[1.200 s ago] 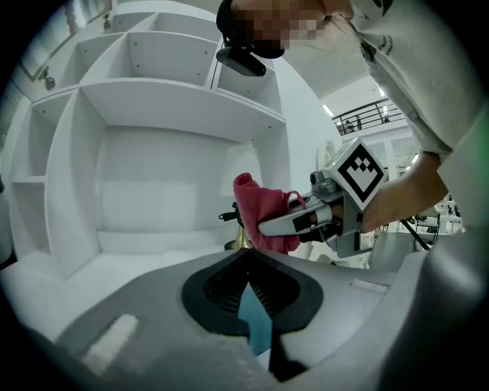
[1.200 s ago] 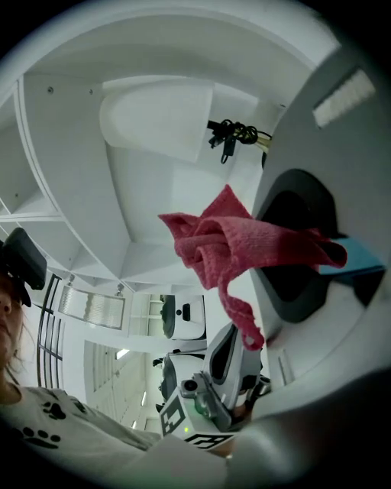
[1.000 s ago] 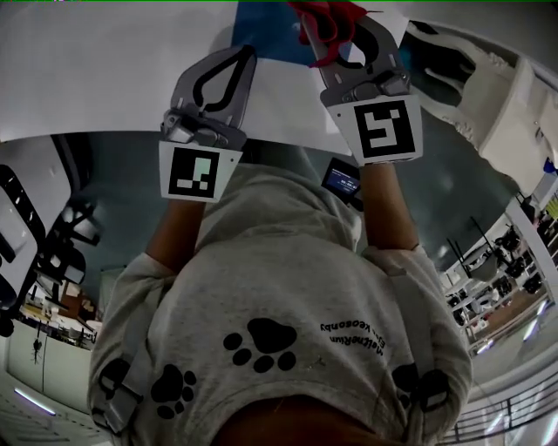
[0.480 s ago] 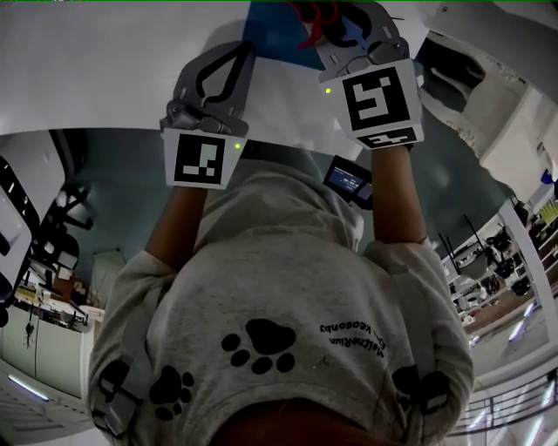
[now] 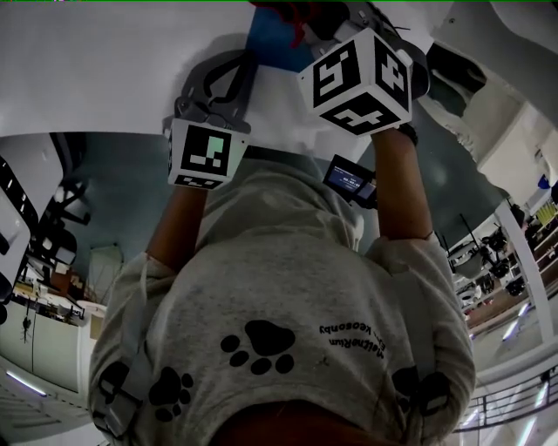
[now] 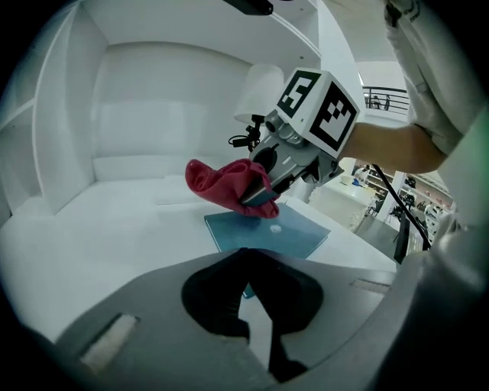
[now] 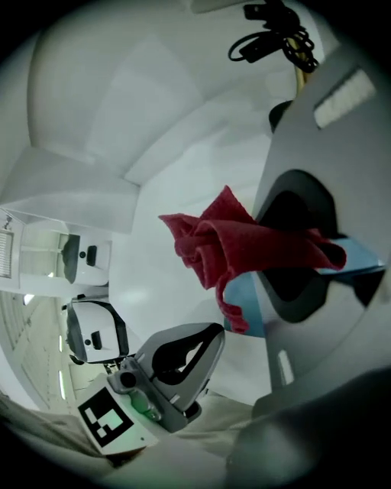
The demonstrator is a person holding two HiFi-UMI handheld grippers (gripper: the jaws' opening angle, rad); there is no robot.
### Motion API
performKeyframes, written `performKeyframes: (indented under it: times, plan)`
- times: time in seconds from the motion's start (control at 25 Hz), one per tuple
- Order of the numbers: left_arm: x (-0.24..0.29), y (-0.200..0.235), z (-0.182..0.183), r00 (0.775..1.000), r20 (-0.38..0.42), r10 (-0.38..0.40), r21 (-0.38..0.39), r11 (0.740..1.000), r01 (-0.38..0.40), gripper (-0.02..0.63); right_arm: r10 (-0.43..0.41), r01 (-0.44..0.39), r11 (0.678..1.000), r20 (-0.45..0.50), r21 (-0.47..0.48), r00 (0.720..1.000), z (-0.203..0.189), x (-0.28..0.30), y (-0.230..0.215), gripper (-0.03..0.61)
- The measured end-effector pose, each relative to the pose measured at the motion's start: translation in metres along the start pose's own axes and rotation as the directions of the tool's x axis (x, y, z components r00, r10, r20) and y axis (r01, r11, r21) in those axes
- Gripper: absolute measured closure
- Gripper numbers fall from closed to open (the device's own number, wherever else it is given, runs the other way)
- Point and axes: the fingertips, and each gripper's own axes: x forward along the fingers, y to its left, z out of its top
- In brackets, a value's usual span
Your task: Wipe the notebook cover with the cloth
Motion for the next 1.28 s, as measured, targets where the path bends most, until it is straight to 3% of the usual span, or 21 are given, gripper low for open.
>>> performKeyframes:
  times: [0.52, 0.92, 1.28]
  plan:
    - [0.01, -0.007, -0.035, 0.979, -0.188, -0.077, -0.046, 0.996, 0.07, 0.618, 0.111, -0.134, 0.988, -0.239, -0.082, 0.965, -0.005, 0.028, 0.003, 0.522]
    - [0.002, -0.011, -0.037, 0.971, -0.221, -0.085, -0.048, 0.996, 0.076, 0.618, 0.145, -0.173, 0.984, -0.336, -0.053, 0.931, -0.02, 0.014, -0.003, 0.523]
    - [0.003, -0.006, -0.035, 0.974, -0.211, -0.087, -0.048, 0.996, 0.079, 0.618, 0.158, -0.163, 0.986, -0.386, 0.021, 0.909, -0.076, -0.001, -0.006, 0.523]
